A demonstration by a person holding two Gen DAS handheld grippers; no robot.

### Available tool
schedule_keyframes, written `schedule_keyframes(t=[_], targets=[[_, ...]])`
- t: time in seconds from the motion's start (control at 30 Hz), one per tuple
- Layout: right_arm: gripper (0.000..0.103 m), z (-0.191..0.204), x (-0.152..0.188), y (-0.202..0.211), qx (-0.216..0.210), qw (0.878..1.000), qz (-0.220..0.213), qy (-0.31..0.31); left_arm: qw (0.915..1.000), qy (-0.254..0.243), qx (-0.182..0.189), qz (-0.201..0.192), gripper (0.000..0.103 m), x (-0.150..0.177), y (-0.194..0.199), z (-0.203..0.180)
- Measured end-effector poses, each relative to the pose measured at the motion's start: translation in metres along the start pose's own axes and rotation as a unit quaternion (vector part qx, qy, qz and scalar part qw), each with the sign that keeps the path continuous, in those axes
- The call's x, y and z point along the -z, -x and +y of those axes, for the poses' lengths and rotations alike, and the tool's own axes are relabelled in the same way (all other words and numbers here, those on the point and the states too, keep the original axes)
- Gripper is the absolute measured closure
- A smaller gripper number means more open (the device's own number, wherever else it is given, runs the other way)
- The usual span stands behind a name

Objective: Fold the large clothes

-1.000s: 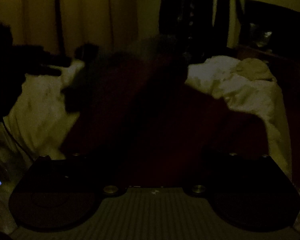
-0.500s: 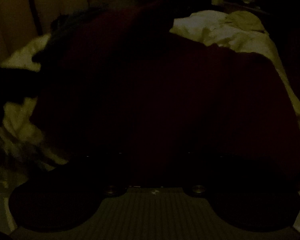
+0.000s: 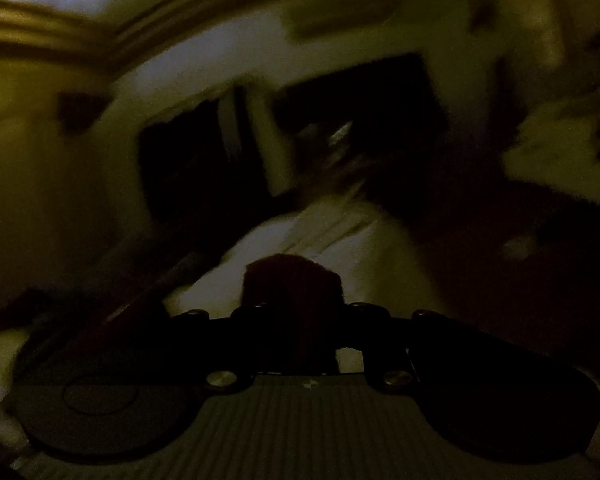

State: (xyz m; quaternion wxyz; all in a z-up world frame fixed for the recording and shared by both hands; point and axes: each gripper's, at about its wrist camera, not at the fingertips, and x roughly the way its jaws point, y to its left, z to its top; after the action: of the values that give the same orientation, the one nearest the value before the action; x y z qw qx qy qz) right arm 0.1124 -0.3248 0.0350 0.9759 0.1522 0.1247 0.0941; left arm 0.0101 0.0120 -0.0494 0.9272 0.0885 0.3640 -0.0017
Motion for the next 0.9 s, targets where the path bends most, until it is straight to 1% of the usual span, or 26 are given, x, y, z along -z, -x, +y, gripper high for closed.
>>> schedule_keyframes(t=[0.07,0.13,0.23,0.27,0.3,0.33,0.37,0.4,0.43,0.47,0.5,0.53,0.57,0.63,0.7,0.73,0.77,0.8,0.83,0.9], targets=[[0.085,-0.017,-0.008,-0.017,0.044,0.999,-0.021,-0.004,1.0,0.007,0.006,-0.003,0.0,0.001,0.0,0.004],[0.085,-0.033,-0.009,-0.035,0.065,0.997,-0.034,-0.015,0.9999,0.016,0.004,-0.004,0.0,0.001,-0.001,0.007],[0.084,-0.054,-0.005,-0.068,0.108,0.993,-0.032,-0.031,0.9997,0.024,0.01,-0.005,0.0,0.002,-0.002,0.011],[0.081,-0.062,0.001,-0.077,0.121,0.991,-0.021,-0.045,0.9997,0.024,0.01,-0.004,0.0,0.002,-0.002,0.012],[0.079,-0.069,0.007,-0.096,0.132,0.99,0.011,-0.056,0.9997,0.023,0.009,-0.004,0.0,0.004,-0.001,0.01],[0.073,-0.073,0.014,-0.111,0.14,0.987,0.041,-0.071,0.9997,0.021,0.008,-0.004,0.0,0.004,-0.001,0.009],[0.06,-0.081,0.025,-0.122,0.145,0.983,0.065,-0.098,0.9998,0.02,0.007,-0.004,0.0,0.005,-0.001,0.01],[0.053,-0.087,0.037,-0.131,0.145,0.978,0.091,-0.122,0.9998,0.019,0.007,-0.004,0.0,0.005,-0.001,0.011],[0.044,-0.089,0.05,-0.141,0.14,0.973,0.119,-0.139,0.9998,0.02,0.007,-0.004,0.0,0.005,-0.002,0.012],[0.041,-0.087,0.06,-0.147,0.135,0.97,0.136,-0.152,0.9997,0.023,0.007,-0.004,0.0,0.005,-0.001,0.014],[0.041,-0.085,0.07,-0.149,0.129,0.967,0.147,-0.165,0.9996,0.026,0.008,-0.004,0.0,0.004,-0.001,0.015],[0.04,-0.082,0.073,-0.147,0.121,0.967,0.146,-0.17,0.9995,0.03,0.01,-0.004,0.0,0.004,-0.001,0.016],[0.031,-0.077,0.073,-0.142,0.115,0.969,0.136,-0.169,0.9993,0.037,0.011,-0.005,0.0,0.004,0.0,0.016],[0.018,-0.073,0.063,-0.131,0.115,0.975,0.103,-0.158,0.998,0.06,0.018,-0.011,0.0,0.003,0.004,0.021],[0.016,-0.061,0.054,-0.117,0.109,0.982,0.08,-0.132,0.9956,0.085,0.033,-0.017,0.0,0.003,0.008,0.027],[0.013,-0.057,0.052,-0.113,0.101,0.985,0.073,-0.117,0.994,0.099,0.042,-0.021,0.0,0.002,0.011,0.031],[0.008,-0.05,0.049,-0.107,0.089,0.988,0.068,-0.106,0.9919,0.113,0.052,-0.024,0.0,0.0,0.012,0.036],[0.005,-0.044,0.047,-0.102,0.073,0.99,0.066,-0.098,0.9893,0.128,0.063,-0.027,0.003,-0.001,0.015,0.04],[0.003,-0.036,0.048,-0.096,0.052,0.992,0.066,-0.092,0.9861,0.144,0.077,-0.03,0.004,-0.002,0.018,0.044],[0.003,-0.024,0.056,-0.091,0.008,0.993,0.084,-0.084,0.9797,0.168,0.103,-0.039,0.007,-0.005,0.025,0.052]])
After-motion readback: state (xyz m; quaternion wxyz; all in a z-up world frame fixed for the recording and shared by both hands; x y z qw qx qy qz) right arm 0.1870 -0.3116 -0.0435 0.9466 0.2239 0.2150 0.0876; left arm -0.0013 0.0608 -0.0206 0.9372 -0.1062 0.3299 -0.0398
